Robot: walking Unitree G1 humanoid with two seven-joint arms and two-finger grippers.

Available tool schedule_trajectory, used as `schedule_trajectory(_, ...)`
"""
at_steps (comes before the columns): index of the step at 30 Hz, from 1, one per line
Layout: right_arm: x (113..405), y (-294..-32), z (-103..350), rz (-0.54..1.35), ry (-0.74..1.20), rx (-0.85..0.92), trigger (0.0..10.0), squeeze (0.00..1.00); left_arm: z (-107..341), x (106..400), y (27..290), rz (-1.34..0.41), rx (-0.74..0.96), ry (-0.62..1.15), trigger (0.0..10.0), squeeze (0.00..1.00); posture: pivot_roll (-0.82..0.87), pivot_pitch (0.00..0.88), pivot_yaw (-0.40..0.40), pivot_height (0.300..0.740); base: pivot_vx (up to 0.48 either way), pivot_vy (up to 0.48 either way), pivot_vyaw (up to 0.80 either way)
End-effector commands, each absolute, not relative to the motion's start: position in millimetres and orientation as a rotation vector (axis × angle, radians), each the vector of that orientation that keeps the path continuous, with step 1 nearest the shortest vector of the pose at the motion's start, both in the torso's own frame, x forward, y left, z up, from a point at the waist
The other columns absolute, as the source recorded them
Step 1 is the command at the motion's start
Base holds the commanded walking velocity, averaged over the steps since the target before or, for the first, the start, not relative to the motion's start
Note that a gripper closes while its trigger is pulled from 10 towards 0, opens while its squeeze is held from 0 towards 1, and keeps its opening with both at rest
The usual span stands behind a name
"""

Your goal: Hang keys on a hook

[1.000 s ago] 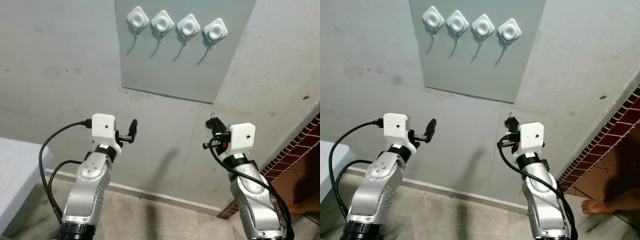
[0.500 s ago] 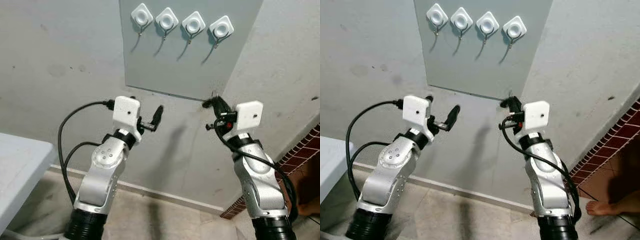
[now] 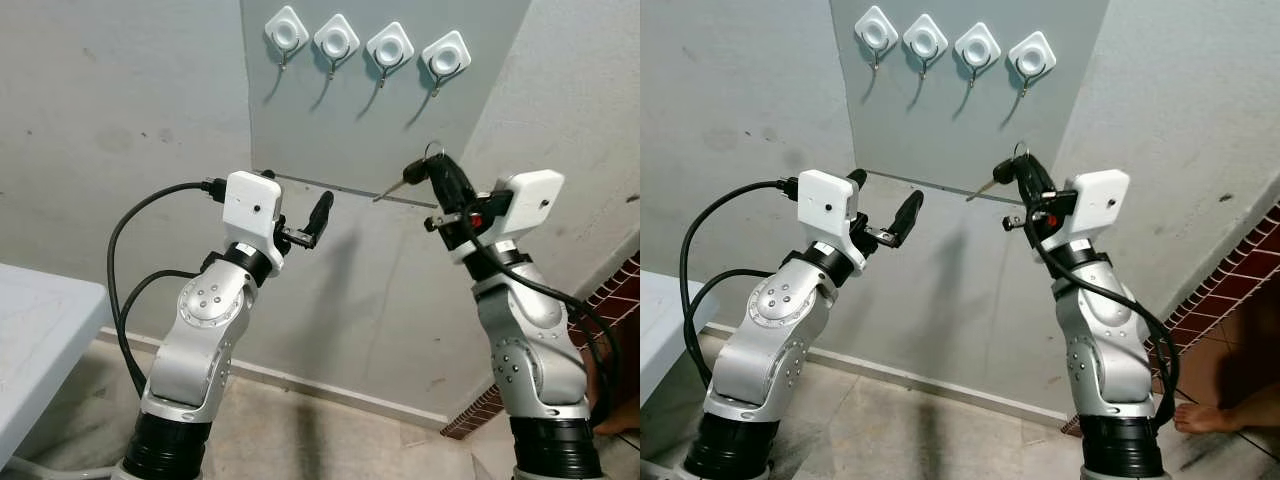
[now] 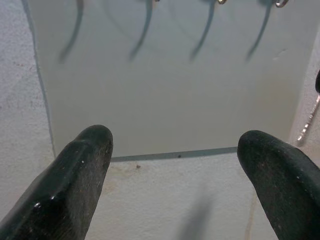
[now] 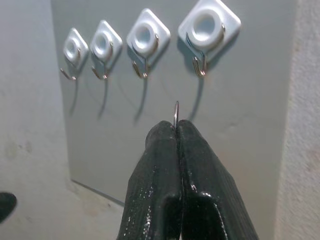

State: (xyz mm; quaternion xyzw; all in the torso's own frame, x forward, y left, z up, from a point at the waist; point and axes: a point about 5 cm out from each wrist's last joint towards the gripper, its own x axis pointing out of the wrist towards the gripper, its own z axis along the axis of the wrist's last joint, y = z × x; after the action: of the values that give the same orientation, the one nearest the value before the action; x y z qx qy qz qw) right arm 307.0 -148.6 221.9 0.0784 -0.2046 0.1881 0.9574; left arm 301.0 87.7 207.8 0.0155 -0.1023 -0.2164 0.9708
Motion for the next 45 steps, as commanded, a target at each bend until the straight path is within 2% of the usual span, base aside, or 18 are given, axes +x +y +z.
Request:
schedule_trajectory(1, 305.9, -148.6, 232.3, 0.401, -0.449, 0.167, 10.0, 0.0, 219.0, 299.7, 81.2, -0.469, 0.035, -0.24, 10.0, 0.0, 0.03, 0.034, -0.046, 0.74, 0.0, 0.0, 0.0)
schedule_trajectory(12, 316.5, -140.2, 237.3, 0.468, -0.436, 0.2, 10.0, 0.0, 224.2, 299.7, 68.3, -0.522, 0.033, -0.253, 10.0, 0.0, 0.03, 0.019, -0.042, 0.74, 0.0, 0.0, 0.0)
schedule_trajectory(27, 333.2, -132.2, 249.1, 0.529, -0.443, 0.329, 10.0, 0.0, 223.8, 299.0, 68.1, -0.524, 0.03, -0.242, 10.0, 0.0, 0.04, 0.032, -0.042, 0.74, 0.0, 0.0, 0.0)
schedule_trajectory(45, 348.3, -135.8, 257.4, 0.506, -0.454, 0.48, 10.0, 0.0, 221.5, 297.1, 71.4, -0.506, 0.024, -0.228, 10.0, 0.0, 0.05, 0.042, -0.046, 0.74, 0.0, 0.0, 0.0)
